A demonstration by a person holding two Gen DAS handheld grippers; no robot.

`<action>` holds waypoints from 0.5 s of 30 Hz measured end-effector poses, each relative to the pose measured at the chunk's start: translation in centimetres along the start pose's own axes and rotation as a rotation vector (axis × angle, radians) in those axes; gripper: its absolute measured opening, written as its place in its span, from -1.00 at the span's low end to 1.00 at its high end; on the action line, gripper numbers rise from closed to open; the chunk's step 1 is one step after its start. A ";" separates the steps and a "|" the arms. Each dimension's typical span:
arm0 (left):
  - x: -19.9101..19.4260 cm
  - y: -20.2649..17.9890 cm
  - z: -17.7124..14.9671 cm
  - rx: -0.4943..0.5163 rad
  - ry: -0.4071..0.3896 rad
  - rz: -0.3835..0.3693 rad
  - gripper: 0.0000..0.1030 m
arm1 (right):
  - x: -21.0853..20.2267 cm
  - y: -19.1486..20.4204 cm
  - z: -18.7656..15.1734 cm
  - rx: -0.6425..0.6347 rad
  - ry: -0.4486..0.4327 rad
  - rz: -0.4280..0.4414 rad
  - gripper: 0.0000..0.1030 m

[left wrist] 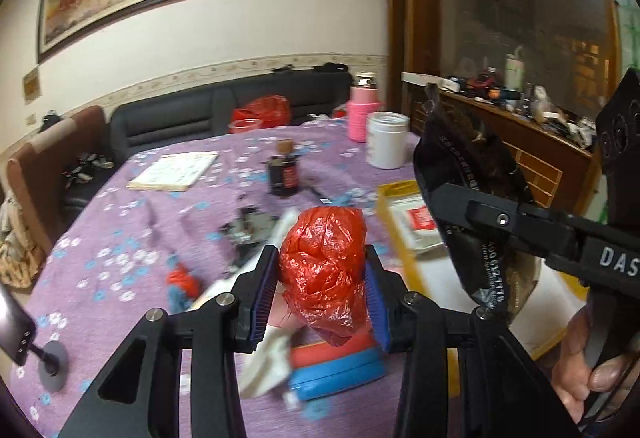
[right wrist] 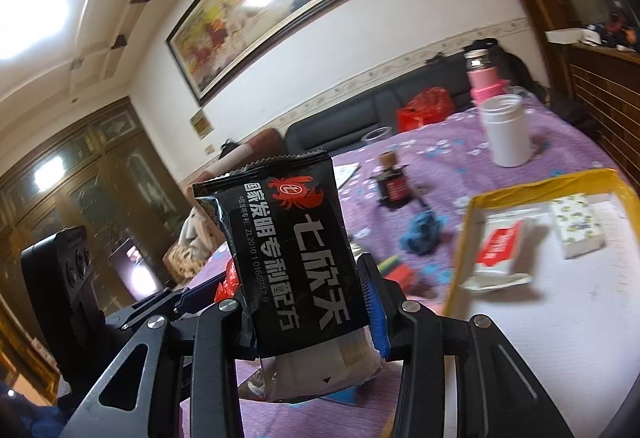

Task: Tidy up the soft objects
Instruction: 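Carry the red bag with the left gripper while the right carries the black bag into the tray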

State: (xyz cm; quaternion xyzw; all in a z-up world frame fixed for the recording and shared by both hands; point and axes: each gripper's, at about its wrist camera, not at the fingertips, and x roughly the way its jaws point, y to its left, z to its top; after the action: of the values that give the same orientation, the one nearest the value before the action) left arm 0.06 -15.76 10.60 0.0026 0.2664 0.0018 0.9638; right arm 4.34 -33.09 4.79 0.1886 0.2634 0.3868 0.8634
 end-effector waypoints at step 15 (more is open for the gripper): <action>5.7 -10.2 2.1 0.083 0.114 -0.235 -0.22 | -8.7 -10.5 1.3 0.178 -0.056 -0.337 -0.16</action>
State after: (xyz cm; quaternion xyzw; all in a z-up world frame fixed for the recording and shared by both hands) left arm 6.06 -25.95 9.36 0.0114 0.3192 -0.1219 0.9398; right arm 6.18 -46.52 3.00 0.2281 0.3004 0.2065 0.9028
